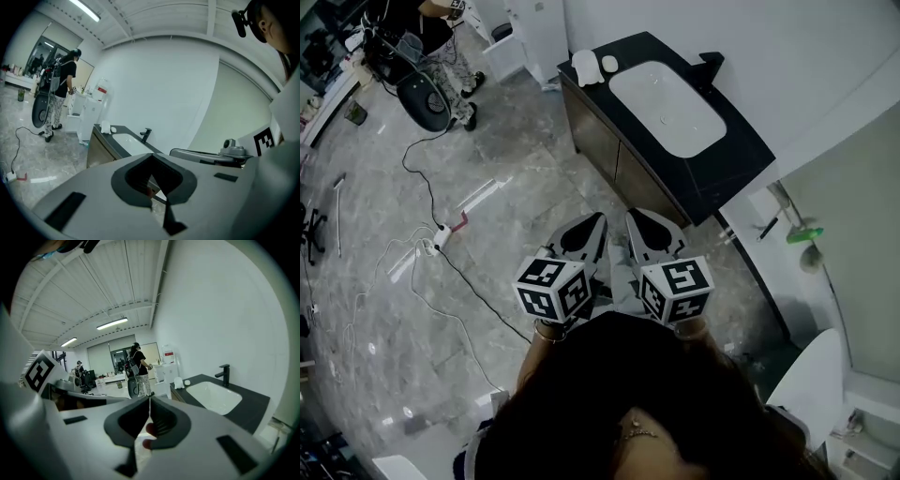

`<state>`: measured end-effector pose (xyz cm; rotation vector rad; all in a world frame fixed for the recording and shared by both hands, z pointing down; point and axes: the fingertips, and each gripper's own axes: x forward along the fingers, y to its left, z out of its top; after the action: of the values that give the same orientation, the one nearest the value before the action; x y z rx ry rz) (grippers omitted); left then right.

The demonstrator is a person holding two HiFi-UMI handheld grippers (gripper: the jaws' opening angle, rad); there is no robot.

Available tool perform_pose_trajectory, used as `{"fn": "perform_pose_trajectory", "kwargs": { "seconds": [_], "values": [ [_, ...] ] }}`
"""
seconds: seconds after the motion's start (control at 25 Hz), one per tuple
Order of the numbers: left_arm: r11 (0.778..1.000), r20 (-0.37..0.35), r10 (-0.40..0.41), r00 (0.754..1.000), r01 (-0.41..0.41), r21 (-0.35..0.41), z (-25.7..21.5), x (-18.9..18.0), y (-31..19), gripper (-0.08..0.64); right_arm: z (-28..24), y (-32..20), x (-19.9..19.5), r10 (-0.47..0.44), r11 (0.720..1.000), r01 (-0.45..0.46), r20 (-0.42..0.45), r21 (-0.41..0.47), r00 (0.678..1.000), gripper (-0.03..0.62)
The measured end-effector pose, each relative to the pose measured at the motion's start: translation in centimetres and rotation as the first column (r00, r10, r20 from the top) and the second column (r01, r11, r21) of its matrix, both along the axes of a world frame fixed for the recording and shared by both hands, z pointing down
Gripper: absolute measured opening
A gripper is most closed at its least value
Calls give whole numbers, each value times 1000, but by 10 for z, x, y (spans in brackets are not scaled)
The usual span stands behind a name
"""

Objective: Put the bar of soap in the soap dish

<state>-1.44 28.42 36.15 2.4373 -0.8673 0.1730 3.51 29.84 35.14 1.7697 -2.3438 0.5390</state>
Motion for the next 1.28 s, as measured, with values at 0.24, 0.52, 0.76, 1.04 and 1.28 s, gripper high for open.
{"fn": "perform_pose_trajectory", "kwargs": {
  "seconds": [0.24,0.52,0.76,1.04,1.28],
  "values": [
    [1000,5,-14,1000,14,-14,15,5,-79,0,11,-88,9,-5,1000,5,18,6,1000,18],
    [999,17,-48,999,48,-8,12,24,-206,0,8,-219,35,-27,1000,26,46,11,999,18],
    [995,28,-99,995,99,5,-2,36,-312,0,-1,-326,61,-48,999,48,58,3,997,18],
    [986,33,-166,986,166,5,-15,26,-385,0,-2,-412,87,-29,999,30,96,-12,995,18],
    [986,34,-163,986,163,-21,-5,13,-436,0,21,-466,100,11,998,-8,50,-63,999,21]
  ]
}}
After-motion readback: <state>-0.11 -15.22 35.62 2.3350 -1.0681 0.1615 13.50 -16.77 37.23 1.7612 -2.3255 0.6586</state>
